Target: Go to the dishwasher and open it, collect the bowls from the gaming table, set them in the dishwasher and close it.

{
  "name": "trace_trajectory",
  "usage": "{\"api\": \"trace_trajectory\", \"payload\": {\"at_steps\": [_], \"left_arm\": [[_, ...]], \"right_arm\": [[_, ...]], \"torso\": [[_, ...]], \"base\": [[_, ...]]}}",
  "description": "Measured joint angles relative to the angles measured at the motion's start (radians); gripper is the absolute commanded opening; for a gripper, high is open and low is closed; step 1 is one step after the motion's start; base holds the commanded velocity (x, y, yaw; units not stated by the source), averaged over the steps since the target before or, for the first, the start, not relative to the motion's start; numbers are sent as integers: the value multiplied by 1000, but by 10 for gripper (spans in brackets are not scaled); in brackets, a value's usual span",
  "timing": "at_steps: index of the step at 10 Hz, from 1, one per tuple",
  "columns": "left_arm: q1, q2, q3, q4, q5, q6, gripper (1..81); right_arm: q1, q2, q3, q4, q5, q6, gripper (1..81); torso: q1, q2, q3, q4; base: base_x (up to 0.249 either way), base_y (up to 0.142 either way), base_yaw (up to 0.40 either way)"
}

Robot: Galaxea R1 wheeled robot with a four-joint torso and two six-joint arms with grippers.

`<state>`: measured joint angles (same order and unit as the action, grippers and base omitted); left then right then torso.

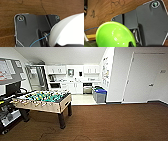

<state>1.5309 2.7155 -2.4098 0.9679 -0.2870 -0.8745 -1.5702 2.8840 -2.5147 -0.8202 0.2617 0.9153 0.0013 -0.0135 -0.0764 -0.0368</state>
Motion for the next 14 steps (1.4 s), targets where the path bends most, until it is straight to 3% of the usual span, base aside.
{"api": "trace_trajectory", "payload": {"at_steps": [14], "left_arm": [[9,5,0,1,1,3,10]], "right_arm": [[-5,0,0,-4,0,0,10]], "torso": [[-1,0,0,0]], "base": [[163,0,0]]}}
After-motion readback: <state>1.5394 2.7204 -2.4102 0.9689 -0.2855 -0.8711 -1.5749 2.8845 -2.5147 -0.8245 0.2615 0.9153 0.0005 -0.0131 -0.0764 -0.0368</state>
